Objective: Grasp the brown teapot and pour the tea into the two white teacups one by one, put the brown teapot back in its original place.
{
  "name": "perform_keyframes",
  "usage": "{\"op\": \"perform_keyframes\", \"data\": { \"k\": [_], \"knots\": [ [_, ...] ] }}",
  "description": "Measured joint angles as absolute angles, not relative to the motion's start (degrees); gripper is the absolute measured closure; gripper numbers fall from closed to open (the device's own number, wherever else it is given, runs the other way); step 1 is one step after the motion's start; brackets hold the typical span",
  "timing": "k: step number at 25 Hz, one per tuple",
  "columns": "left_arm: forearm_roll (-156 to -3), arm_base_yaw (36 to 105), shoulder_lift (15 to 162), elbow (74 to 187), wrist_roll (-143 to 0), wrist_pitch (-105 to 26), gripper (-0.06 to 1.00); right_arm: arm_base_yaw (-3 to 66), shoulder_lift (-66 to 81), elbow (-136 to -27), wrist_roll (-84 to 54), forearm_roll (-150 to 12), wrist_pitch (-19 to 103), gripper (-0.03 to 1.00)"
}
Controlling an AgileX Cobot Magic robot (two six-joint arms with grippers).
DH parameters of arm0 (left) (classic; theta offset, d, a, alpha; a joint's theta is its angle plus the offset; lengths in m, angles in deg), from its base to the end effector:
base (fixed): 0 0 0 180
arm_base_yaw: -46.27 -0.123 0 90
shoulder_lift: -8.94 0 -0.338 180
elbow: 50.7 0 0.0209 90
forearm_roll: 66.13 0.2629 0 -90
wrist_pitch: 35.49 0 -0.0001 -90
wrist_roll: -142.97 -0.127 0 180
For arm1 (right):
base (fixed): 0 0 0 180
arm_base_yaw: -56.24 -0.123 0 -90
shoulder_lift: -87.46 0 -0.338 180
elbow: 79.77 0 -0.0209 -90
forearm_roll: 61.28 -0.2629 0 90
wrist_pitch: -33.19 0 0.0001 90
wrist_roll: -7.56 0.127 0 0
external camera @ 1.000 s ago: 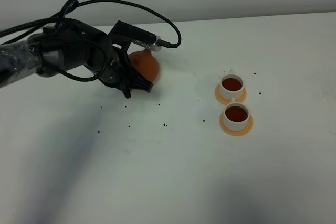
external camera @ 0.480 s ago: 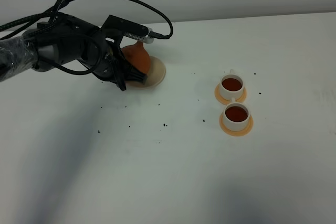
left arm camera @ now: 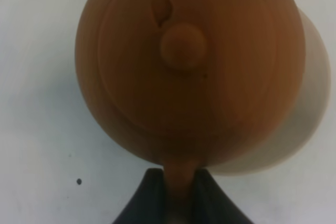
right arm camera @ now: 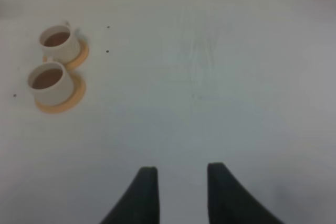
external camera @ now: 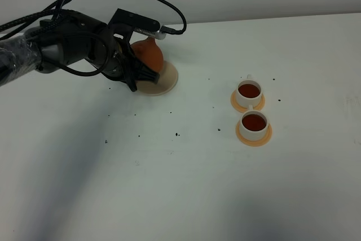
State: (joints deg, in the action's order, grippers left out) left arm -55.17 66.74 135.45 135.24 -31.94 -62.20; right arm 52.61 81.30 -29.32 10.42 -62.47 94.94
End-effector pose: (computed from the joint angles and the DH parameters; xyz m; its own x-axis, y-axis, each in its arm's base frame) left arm 0.4790 -0.1672 0.1730 -0.7567 0.3701 -0.5390 0.3682 0.9224 0.1163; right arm -0.0165 0.0013 0.2610 -0.4779 0.0295 -0.8779 -0.0509 0.9968 0.0612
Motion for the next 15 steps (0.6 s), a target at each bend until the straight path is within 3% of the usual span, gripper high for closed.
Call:
{"op": "perform_keyframes", "data": {
  "k": [15],
  "knots": [
    [-58.8,66.8,136.4,135.2,-34.3,-61.0,0.82,52.6,81.3,-29.3,10.4,-62.5,94.9,0.72]
  ]
}}
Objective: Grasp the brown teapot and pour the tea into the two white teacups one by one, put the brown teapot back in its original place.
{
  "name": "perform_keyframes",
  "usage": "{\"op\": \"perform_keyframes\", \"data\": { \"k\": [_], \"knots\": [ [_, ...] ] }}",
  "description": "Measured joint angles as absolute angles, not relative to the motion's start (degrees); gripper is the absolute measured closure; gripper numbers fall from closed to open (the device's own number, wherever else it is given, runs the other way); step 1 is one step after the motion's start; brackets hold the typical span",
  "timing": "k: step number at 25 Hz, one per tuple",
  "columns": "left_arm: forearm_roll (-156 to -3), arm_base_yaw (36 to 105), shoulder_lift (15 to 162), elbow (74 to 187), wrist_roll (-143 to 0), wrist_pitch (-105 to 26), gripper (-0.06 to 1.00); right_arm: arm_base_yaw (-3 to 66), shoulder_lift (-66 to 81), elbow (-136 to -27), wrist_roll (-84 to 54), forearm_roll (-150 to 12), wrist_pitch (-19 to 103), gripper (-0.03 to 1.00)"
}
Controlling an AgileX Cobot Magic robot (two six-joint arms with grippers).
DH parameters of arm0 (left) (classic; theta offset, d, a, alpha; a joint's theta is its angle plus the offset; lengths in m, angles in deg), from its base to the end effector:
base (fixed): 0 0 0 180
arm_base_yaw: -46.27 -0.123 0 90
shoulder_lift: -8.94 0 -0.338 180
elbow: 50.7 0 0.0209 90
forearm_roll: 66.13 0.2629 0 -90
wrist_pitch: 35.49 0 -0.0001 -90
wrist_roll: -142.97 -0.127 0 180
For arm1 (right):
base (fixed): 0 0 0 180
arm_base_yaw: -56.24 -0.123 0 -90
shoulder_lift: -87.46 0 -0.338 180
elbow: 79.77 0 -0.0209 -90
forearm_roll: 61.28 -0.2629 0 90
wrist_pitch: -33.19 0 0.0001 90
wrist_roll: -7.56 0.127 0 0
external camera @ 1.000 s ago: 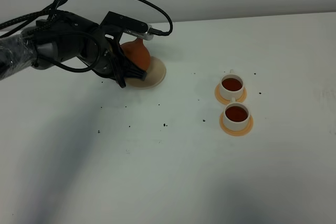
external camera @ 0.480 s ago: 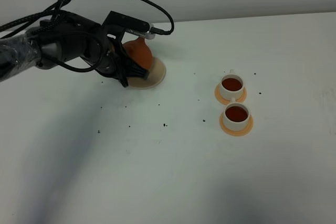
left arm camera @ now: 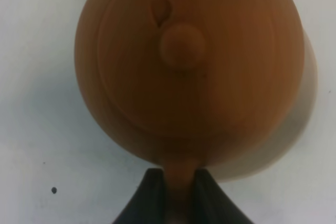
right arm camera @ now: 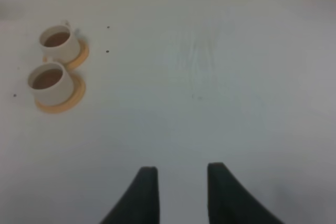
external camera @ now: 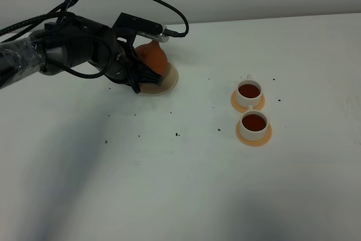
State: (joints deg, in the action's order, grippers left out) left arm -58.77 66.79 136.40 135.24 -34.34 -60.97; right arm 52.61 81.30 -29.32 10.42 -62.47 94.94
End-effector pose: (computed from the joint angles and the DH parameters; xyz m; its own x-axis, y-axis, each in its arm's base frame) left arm 0.4800 -0.1722 0.1655 -0.7597 0.3580 -0.5428 0.3751 0.9232 0.0838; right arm -0.0165 0.0013 0.2610 -0.4779 0.0295 -0.8779 -0.0509 0.9968 0.0612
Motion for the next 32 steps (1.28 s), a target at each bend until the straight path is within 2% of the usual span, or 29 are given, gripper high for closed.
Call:
{"op": "perform_keyframes", "data": {
  "k": [19,21,27,32],
  "knots": [
    [-59.6,67.3,137.5,135.2,-34.9,-61.5,0.81,52.6,81.3,-29.3,10.4,-62.5,94.9,0.72],
    [-59.5,67.3,137.5,135.2,-35.0,-61.7,0.77,52.6,81.3,-29.3,10.4,-62.5,94.9,0.72],
    [-59.5,67.3,136.8,135.3,-35.0,-62.3,0.53,52.6,81.3,-29.3,10.4,-62.5,94.9,0.72],
    [-59.5,67.3,134.4,135.3,-35.0,-71.0,0.47,52.6,81.3,-29.3,10.4,-62.5,94.9,0.72]
  ]
}}
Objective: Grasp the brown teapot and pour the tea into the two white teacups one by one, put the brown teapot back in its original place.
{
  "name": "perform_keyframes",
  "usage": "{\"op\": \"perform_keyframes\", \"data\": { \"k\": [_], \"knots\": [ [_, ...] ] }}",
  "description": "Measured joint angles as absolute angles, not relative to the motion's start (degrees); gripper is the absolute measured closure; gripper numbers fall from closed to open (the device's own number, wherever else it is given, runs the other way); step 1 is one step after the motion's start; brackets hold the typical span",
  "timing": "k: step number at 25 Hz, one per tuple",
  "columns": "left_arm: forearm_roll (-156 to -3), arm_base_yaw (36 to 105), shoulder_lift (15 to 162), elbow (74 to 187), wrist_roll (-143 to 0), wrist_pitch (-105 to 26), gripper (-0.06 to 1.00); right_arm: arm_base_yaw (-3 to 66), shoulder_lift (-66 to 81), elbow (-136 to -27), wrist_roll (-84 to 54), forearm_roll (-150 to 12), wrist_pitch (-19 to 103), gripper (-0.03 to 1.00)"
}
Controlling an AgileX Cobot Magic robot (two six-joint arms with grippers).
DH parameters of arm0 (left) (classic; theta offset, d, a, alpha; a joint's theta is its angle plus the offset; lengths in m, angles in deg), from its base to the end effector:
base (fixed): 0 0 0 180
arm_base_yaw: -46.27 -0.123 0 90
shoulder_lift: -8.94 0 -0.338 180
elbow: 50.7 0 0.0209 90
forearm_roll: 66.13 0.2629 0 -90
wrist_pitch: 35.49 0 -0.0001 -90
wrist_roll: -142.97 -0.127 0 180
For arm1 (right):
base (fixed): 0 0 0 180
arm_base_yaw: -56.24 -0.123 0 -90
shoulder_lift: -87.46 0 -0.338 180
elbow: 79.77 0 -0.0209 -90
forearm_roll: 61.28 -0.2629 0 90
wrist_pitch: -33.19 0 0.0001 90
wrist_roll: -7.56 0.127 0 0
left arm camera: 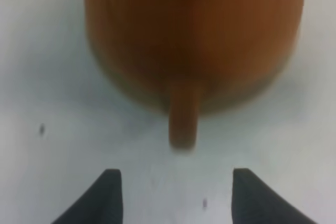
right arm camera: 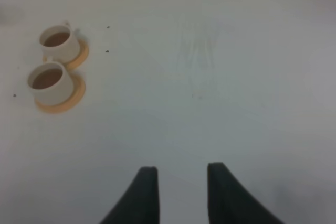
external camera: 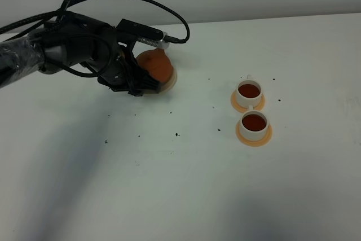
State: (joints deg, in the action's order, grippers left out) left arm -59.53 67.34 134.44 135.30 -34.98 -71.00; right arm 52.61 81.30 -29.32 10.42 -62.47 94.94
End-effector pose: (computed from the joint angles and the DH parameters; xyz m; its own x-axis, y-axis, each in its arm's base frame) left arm 0.4595 -0.1679 0.1722 -0.8238 0.3795 -0.4211 0.3807 0.9208 0.0850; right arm -0.0165 0.0013 0.2610 -0.4779 0.0295 -0.8779 -0.0509 0.9968 0.0612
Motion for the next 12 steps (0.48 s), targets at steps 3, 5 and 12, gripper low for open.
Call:
{"op": "perform_keyframes", "data": {
  "k": [3,5,12],
  "knots": [
    [-59.3,67.3,130.6,135.3,-34.9,-80.6,0.46,52.6,81.3,-29.3,10.4,-62.5,94.9,0.72],
    [-58.8,67.3,128.1,134.8,-34.9,-87.7,0.46,52.6,81.3,-29.3,10.4,-62.5,94.9,0.72],
    [-58.2,67.3,114.2,119.2,-33.8,-97.7,0.46,52.6,81.3,-29.3,10.4,-62.5,94.9,0.72]
  ]
}}
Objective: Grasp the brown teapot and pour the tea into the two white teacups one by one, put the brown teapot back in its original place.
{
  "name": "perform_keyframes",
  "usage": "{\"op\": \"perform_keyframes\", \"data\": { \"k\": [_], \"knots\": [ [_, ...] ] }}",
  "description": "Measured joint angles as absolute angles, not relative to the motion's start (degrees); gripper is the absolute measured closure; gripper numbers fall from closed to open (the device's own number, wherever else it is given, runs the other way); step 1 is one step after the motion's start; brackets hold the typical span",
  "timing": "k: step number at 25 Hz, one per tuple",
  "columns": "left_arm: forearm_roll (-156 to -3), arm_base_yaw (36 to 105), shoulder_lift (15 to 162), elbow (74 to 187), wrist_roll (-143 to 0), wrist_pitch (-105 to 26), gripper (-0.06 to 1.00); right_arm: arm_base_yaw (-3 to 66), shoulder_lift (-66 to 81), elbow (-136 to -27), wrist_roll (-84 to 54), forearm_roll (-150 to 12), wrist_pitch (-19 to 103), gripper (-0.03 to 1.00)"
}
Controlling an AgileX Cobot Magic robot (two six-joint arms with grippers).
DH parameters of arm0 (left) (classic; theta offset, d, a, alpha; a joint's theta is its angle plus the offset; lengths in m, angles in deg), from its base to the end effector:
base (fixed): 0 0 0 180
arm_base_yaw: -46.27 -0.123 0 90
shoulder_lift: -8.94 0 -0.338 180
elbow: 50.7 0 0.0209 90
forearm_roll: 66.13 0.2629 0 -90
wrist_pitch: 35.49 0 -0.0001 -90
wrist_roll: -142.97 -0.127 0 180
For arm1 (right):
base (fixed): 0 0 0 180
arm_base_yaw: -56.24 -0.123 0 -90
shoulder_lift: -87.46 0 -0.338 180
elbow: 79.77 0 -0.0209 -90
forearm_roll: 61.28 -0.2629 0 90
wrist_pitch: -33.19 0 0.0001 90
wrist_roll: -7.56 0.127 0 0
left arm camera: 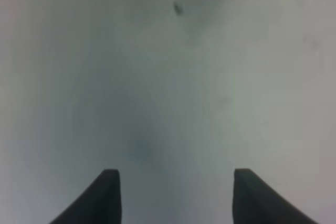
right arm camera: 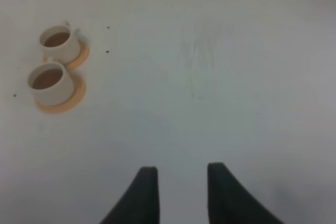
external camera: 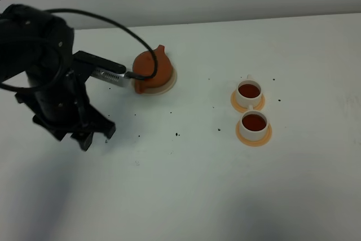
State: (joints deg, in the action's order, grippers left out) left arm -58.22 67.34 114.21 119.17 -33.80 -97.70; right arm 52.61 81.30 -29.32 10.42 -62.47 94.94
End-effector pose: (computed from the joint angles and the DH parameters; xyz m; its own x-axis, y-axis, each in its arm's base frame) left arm 0.3239 -0.1082 0.2293 -0.9292 0.3668 -0.0446 0.3594 0.9252 0.1220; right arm -0.0165 0.0013 0.2610 -0.4779 0.0295 -0.8779 -0.0509 0.9968 0.0612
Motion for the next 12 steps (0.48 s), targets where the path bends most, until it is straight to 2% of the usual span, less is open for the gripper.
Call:
{"op": "perform_keyframes", "data": {
  "k": [12],
  "knots": [
    [-59.9,67.3,84.4,86.3,-30.8,-96.9,0.46,52.6,81.3,-29.3,10.4,-62.5,94.9,0.72]
  ]
}}
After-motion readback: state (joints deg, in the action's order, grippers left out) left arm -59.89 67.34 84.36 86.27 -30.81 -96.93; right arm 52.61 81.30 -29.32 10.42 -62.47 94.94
